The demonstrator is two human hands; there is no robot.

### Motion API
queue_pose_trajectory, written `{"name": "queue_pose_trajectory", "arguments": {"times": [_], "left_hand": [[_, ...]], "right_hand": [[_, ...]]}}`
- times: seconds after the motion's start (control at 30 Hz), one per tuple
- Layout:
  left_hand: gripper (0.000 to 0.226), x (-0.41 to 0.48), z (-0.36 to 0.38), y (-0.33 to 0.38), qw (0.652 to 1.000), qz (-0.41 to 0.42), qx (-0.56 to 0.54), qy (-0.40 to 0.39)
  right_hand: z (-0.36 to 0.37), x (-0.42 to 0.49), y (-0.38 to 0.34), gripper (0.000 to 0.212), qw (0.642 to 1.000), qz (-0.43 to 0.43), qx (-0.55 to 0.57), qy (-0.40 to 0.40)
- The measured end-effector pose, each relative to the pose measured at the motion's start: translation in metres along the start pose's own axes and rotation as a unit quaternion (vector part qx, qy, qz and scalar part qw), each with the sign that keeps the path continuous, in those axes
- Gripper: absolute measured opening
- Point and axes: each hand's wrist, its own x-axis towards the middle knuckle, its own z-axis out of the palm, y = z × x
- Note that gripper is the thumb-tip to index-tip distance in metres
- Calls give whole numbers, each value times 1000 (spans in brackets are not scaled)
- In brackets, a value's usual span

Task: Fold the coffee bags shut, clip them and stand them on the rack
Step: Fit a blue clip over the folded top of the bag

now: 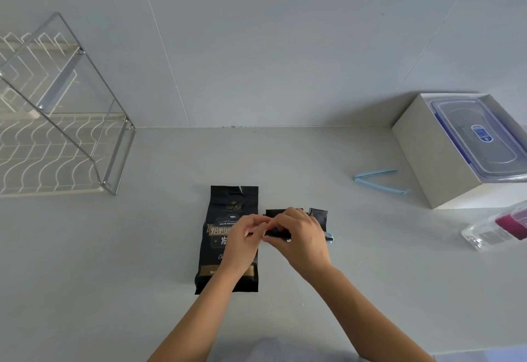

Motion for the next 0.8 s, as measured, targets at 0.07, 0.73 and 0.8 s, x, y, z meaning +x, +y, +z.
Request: {"name": "queue_pose_trajectory", "arguments": {"times": [0.07,0.73,0.8], "left_hand": [[12,0,-2,0,1000,0,-6,-11],[11,2,4,6,999,4,-20,-46],[14,1,4,5,999,18,10,-28]], "right_hand": [[1,-3,1,10,1000,2,12,21],[-16,-4,12,8,981,104,163,23],[-18,2,8,7,988,91,129,2]]}}
